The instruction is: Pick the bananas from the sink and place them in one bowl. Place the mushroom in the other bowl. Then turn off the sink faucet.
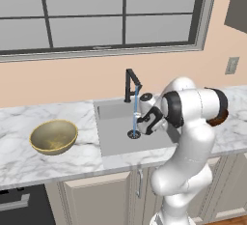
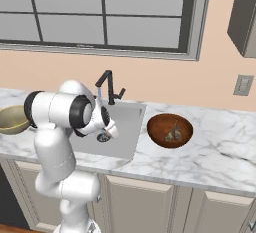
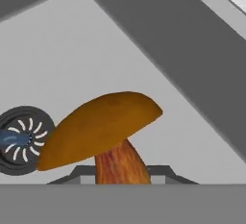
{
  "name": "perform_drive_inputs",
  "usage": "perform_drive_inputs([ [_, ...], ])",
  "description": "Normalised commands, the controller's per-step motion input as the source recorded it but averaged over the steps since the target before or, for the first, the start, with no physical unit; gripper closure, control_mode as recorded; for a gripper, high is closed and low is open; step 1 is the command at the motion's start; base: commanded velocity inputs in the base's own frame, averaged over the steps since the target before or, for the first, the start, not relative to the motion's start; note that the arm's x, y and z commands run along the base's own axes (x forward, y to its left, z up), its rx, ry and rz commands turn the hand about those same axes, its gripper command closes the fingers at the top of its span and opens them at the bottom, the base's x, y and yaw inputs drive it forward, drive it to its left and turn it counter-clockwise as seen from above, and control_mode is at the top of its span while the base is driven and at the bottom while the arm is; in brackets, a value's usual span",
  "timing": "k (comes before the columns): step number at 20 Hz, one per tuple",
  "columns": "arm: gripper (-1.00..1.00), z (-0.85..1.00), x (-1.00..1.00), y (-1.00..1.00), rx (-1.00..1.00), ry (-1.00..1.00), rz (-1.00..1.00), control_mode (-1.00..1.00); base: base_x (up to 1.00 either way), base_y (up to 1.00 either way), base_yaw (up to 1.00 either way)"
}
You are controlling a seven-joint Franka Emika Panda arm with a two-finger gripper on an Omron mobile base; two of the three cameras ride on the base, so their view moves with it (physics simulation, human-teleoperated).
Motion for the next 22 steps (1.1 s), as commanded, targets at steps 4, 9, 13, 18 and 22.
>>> perform_drive_inputs([
  [4,1.00,0.55,-0.23,0.18,-0.01,0.15,0.06,-1.00,0.00,0.00,0.00],
  [9,1.00,0.49,-0.15,0.19,0.00,0.11,0.07,-1.00,0.00,0.00,0.00],
  [13,1.00,0.42,-0.17,0.25,0.00,0.03,0.05,-1.00,0.00,0.00,0.00],
  [18,1.00,0.62,-0.26,0.20,0.00,0.04,0.05,-1.00,0.00,0.00,0.00],
  [22,1.00,0.55,-0.31,0.27,0.00,0.11,0.05,-1.00,0.00,0.00,0.00],
])
